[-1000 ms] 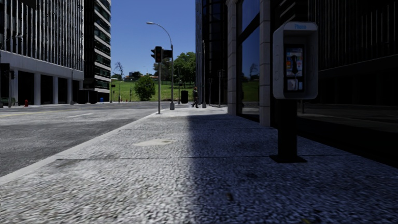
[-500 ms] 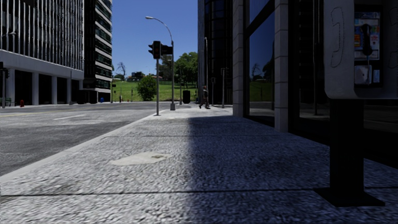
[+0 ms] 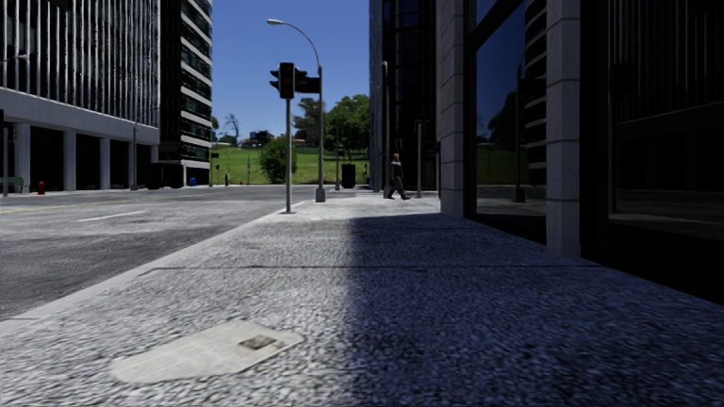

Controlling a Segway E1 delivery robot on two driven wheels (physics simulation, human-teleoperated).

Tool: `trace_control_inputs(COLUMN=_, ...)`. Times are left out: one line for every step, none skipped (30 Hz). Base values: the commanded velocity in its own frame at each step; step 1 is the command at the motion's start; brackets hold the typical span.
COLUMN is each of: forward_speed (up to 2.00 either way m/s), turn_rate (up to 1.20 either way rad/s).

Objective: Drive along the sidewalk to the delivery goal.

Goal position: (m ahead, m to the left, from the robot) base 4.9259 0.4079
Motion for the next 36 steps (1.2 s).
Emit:
trace_control_inputs(forward_speed=2.0, turn_rate=0.0)
trace_control_inputs(forward_speed=2.0, turn_rate=0.0)
trace_control_inputs(forward_speed=2.0, turn_rate=0.0)
trace_control_inputs(forward_speed=2.0, turn_rate=0.0)
trace_control_inputs(forward_speed=2.0, turn_rate=0.0)
trace_control_inputs(forward_speed=2.0, turn_rate=0.0)
trace_control_inputs(forward_speed=2.0, turn_rate=0.0)
trace_control_inputs(forward_speed=2.0, turn_rate=0.0)
trace_control_inputs(forward_speed=2.0, turn_rate=0.0)
trace_control_inputs(forward_speed=2.0, turn_rate=0.0)
trace_control_inputs(forward_speed=2.0, turn_rate=0.0)
trace_control_inputs(forward_speed=2.0, turn_rate=0.0)
trace_control_inputs(forward_speed=2.0, turn_rate=0.0)
trace_control_inputs(forward_speed=2.0, turn_rate=0.0)
trace_control_inputs(forward_speed=2.0, turn_rate=0.0)
trace_control_inputs(forward_speed=2.0, turn_rate=0.0)
trace_control_inputs(forward_speed=2.0, turn_rate=0.0)
trace_control_inputs(forward_speed=2.0, turn_rate=0.0)
trace_control_inputs(forward_speed=2.0, turn_rate=0.0)
trace_control_inputs(forward_speed=2.0, turn_rate=0.0)
trace_control_inputs(forward_speed=2.0, turn_rate=0.0)
trace_control_inputs(forward_speed=2.0, turn_rate=0.01)
trace_control_inputs(forward_speed=2.0, turn_rate=0.15)
trace_control_inputs(forward_speed=2.0, turn_rate=0.2)
trace_control_inputs(forward_speed=2.0, turn_rate=0.2)
trace_control_inputs(forward_speed=2.0, turn_rate=0.21)
trace_control_inputs(forward_speed=2.0, turn_rate=0.21)
trace_control_inputs(forward_speed=2.0, turn_rate=0.21)
trace_control_inputs(forward_speed=2.0, turn_rate=0.19)
trace_control_inputs(forward_speed=2.0, turn_rate=0.05)
trace_control_inputs(forward_speed=2.0, turn_rate=0.05)
trace_control_inputs(forward_speed=2.0, turn_rate=0.0)
trace_control_inputs(forward_speed=2.0, turn_rate=0.0)
trace_control_inputs(forward_speed=2.0, turn_rate=0.0)
trace_control_inputs(forward_speed=2.0, turn_rate=0.0)
trace_control_inputs(forward_speed=2.0, turn_rate=0.0)
